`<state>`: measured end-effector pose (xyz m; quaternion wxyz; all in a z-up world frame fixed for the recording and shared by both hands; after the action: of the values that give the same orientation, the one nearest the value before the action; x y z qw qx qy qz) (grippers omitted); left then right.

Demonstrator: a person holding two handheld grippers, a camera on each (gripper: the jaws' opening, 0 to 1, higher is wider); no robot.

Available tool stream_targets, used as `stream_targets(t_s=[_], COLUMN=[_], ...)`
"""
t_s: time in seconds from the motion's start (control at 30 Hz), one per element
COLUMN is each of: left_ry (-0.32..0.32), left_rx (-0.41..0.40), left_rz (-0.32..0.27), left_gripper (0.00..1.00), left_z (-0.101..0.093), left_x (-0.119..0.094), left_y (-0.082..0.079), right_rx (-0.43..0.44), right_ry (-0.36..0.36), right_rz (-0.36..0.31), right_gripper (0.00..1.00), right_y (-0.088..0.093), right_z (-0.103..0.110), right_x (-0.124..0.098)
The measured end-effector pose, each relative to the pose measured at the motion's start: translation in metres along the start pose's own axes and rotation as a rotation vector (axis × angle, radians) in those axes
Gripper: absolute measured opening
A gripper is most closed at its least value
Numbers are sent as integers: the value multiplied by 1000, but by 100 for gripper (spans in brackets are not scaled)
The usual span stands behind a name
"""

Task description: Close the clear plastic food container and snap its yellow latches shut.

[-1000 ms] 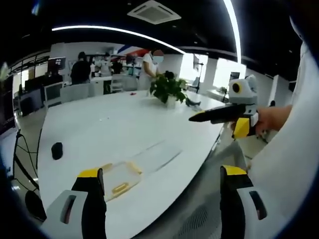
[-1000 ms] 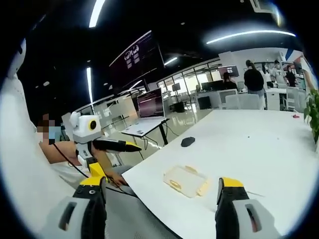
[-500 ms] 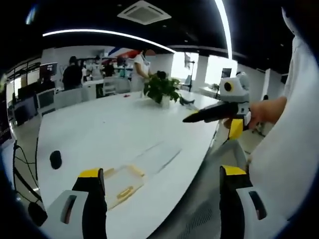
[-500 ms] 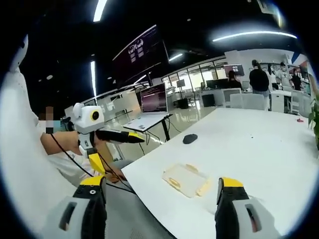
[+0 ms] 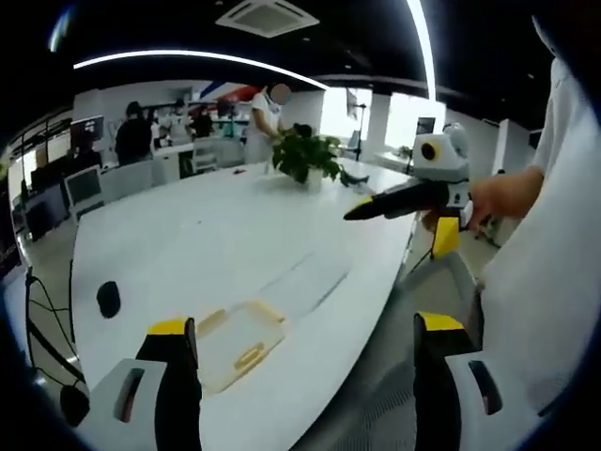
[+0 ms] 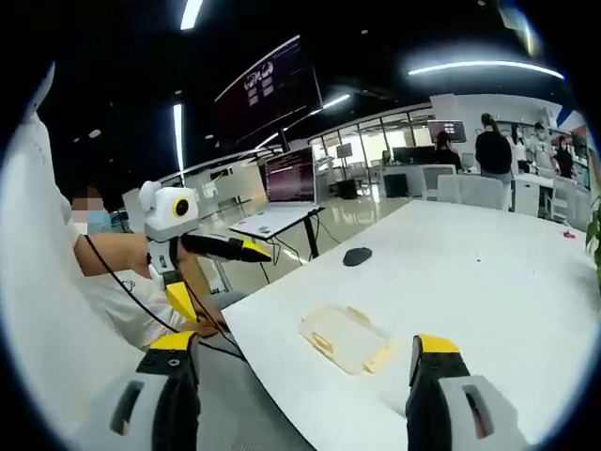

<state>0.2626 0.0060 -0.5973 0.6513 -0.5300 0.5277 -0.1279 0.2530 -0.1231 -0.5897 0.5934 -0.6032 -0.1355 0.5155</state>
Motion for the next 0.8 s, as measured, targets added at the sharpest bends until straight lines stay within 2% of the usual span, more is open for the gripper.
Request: stream_targets(t_s=[0.3,0.57,0.8], left_ry=[-1,8,16], left_rx=[14,83,106], left_rz=[29,71,86], left_gripper=[94,92,92], left_z=[17,28,41], left_x=[1,4,6], left_y=[7,14,17], right_rx=[-36,-62,-98], right_ry=[-5,4,7], right_rz=[22,71,100], right_gripper=[92,91,90], right_y=[-1,6,7], right_z=[-1,-17,-23], right_x=[13,27,33])
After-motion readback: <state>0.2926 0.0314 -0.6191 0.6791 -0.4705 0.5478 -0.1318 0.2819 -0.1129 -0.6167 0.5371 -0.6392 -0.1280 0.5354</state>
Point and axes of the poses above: the point that each gripper's makers call its tool centre point, and the gripper's own axes: x roughly forward along the fingers, z roughly to its left, y roughly out of its underside, the point moved 1 cm from there along -x, roughly backward along the fingers, and after that the axes turned 6 degrees about z, right-handed, at the moved point
